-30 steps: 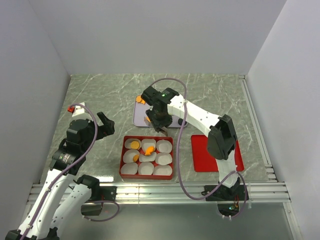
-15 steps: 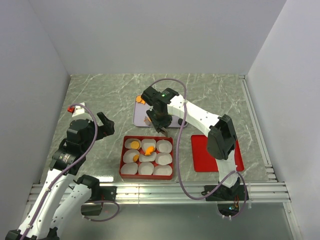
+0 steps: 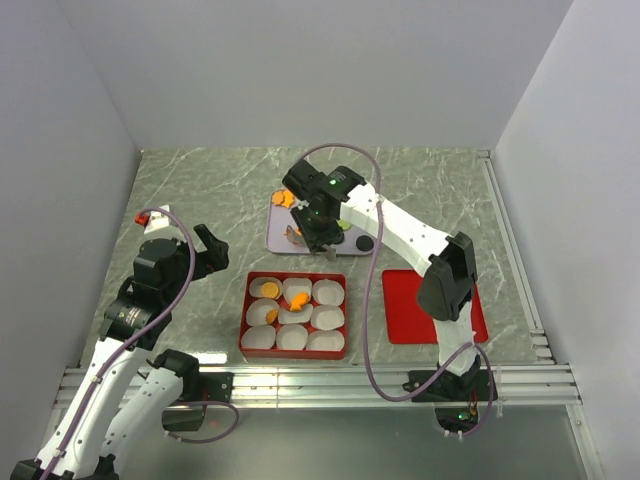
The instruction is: Pack the cookies
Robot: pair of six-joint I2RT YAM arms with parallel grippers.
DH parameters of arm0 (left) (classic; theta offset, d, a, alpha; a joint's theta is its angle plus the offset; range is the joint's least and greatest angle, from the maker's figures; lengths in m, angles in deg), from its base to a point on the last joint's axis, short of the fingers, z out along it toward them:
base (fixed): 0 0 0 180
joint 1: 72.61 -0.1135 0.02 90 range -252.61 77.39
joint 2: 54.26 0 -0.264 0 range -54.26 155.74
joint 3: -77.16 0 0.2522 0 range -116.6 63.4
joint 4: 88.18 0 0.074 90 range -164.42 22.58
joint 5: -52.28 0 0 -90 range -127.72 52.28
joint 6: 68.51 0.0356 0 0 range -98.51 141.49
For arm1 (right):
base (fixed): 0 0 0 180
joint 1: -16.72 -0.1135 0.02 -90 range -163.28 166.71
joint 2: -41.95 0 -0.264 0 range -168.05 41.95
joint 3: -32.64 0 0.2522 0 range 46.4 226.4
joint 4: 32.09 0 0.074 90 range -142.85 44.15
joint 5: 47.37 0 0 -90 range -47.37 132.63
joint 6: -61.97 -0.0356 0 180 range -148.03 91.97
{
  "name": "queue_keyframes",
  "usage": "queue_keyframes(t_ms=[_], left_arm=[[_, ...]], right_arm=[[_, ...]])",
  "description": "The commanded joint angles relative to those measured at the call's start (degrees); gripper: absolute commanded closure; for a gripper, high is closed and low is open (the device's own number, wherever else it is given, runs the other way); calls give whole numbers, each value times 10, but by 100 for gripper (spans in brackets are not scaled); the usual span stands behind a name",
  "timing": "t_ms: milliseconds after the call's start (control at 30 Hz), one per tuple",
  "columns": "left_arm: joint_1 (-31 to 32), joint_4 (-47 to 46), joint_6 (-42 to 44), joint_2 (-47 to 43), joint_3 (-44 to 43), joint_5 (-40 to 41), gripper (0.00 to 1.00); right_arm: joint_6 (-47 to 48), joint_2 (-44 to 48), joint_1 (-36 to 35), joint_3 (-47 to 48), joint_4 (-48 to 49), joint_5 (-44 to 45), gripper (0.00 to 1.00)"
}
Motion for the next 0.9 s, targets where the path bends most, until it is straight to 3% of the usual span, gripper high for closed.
queue_keyframes(t_ms=[0, 233, 433, 633, 867], left_arm=[[2, -9, -1, -4, -6, 0, 1], [2, -10, -1, -3, -6, 0, 1], [2, -11, 1, -2, -7, -3, 1], [2, -10, -1, 8, -9, -6, 0], [0, -14, 4, 6, -6, -12, 0]], right_arm=[[-8, 47, 4, 40, -9, 7, 77], [-13, 92, 2, 30, -4, -24, 77], [1, 163, -16, -47, 30, -65, 78], [22, 237, -86, -134, 66, -85, 77], [9, 261, -185, -209, 81, -83, 77]])
